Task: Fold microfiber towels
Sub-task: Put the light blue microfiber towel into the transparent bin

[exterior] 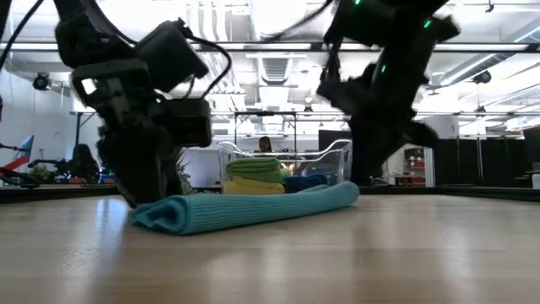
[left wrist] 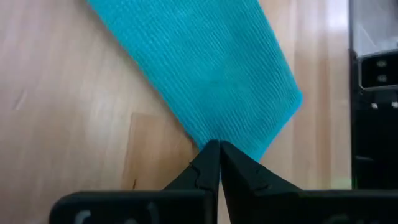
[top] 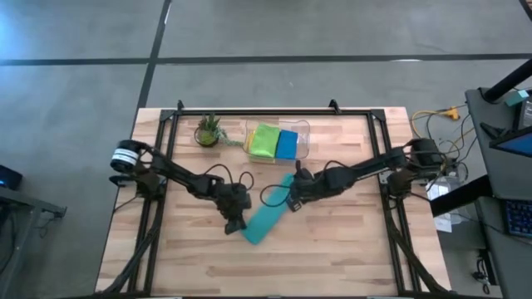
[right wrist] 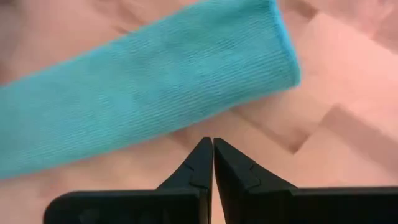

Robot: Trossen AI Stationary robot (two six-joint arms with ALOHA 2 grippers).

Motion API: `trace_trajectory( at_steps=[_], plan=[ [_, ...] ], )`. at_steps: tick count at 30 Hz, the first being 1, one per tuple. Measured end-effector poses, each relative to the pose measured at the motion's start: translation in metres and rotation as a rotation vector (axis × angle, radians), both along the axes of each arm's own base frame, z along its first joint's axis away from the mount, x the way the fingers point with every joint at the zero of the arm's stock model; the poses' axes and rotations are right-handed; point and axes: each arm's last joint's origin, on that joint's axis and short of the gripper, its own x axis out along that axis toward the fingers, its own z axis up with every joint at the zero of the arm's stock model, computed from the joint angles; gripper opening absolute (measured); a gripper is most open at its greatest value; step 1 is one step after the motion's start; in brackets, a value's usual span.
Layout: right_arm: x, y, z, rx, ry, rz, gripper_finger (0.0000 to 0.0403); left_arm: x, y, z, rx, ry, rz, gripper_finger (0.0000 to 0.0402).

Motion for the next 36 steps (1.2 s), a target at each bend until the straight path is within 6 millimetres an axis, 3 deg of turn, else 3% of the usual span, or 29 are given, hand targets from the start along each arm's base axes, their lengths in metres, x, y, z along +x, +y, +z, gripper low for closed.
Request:
trace_trajectory(
  at_steps=[8, 11, 15, 18, 26, 36],
  plan=[
    [0.006, 0.049, 0.014, 0.133, -0.305, -0.052, 0.0031, -0.007, 0.005, 0.031, 0.065, -0.132, 0.053, 0.0001],
    [0.009, 0.060, 0.018, 0.027, -0.377, 0.179, 0.0060, -0.009, 0.006, 0.040, 0.111, -0.195, 0.035, 0.0001],
    [0.014, 0.068, 0.030, -0.251, -0.375, 0.602, 0.0098, -0.009, 0.006, 0.051, 0.150, -0.281, 0.000, 0.0001],
    [0.016, 0.068, 0.035, -0.422, -0.353, 0.836, 0.0124, -0.010, 0.007, 0.053, 0.150, -0.284, 0.002, 0.0001],
    [0.022, 0.055, 0.037, -0.673, -0.216, 1.179, 0.0187, -0.019, 0.008, 0.055, 0.153, -0.207, 0.024, 0.0001],
    [0.036, 0.056, 0.017, -0.720, -0.150, 1.380, 0.0201, -0.029, 0.011, 0.066, 0.193, -0.187, 0.092, 0.0001]
  ],
)
